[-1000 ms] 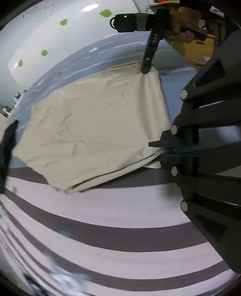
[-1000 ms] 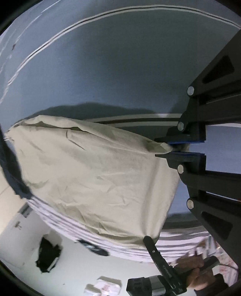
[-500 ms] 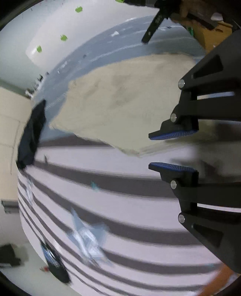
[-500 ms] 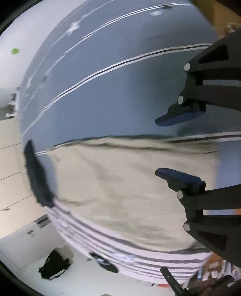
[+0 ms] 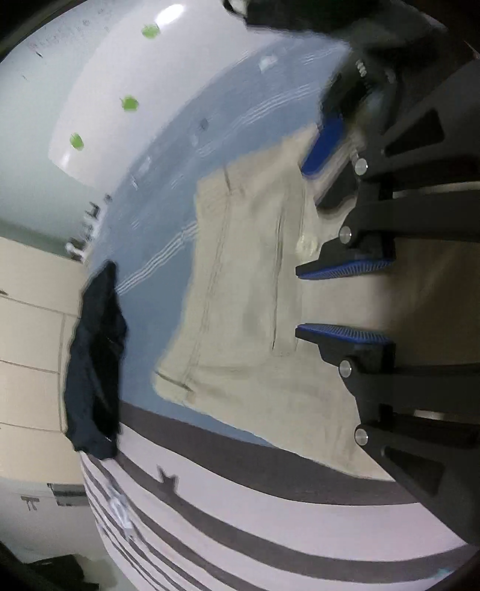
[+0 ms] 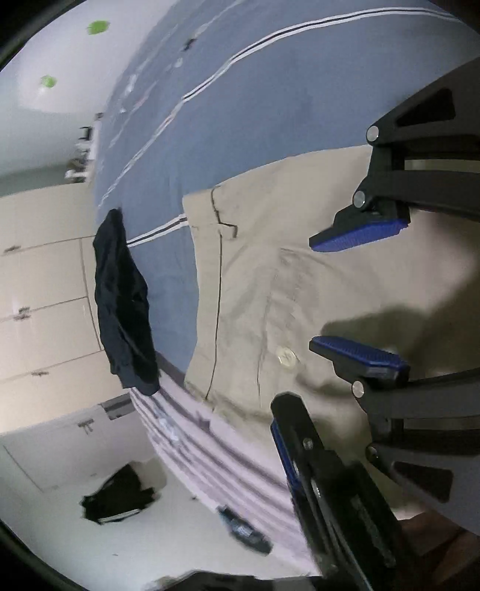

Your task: Fold clothes

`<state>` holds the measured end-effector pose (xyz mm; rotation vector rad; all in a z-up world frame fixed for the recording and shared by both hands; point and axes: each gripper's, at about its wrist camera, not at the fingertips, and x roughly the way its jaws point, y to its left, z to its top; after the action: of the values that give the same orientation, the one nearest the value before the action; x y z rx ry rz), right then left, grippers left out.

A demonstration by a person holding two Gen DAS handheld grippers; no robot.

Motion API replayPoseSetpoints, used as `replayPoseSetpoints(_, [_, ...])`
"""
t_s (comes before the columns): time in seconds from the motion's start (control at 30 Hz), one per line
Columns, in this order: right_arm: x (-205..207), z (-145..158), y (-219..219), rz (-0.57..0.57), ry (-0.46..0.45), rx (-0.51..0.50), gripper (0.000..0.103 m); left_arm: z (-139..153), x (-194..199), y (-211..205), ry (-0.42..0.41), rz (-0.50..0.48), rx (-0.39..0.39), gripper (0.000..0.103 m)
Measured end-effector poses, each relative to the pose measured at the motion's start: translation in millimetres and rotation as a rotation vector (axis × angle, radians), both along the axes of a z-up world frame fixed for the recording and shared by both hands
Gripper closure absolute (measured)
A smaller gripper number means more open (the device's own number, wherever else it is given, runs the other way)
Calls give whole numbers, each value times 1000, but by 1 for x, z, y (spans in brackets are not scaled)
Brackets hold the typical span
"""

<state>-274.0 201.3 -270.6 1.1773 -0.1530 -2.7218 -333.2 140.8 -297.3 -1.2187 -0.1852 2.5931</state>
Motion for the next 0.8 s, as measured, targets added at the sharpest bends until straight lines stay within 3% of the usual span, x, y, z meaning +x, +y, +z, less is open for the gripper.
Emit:
replayPoseSetpoints(0.07, [-5,-13,8,3,-2,5,60,-6,-1,-13,8,5,24,86])
replayPoseSetpoints(0.2, [-18,-16,31,-50,2,-15,60,6,-3,-38,12,67,93,84])
replayPoseSetpoints(0.27, [-22,-15,44,-95,0,-18,59,15,-9,-47,23,124,76,71])
replayPoseSetpoints(0.37, [-31,-7,46,-96,-3,-15,55,29,-25,-36,59,86,79,67])
replayPoseSetpoints(0.5, [-55,8,23,15,60,-18,53,29,-55,3,83,-29,27,67])
replayPoseSetpoints(0.57, [-65,12,16,61,75,-22,51,12,-77,8,56,-20,-11,67])
replayPoseSetpoints(0.63, [-94,-3,11,88,32,-17,52,-3,-93,-2,5,-5,24,71])
replayPoseSetpoints(0.73, [-117,-10,22,58,22,-57,53,2,-100,-4,26,0,18,71])
replayPoseSetpoints(0.8, [-131,-8,30,38,28,-88,54,8,-104,-17,41,52,65,71])
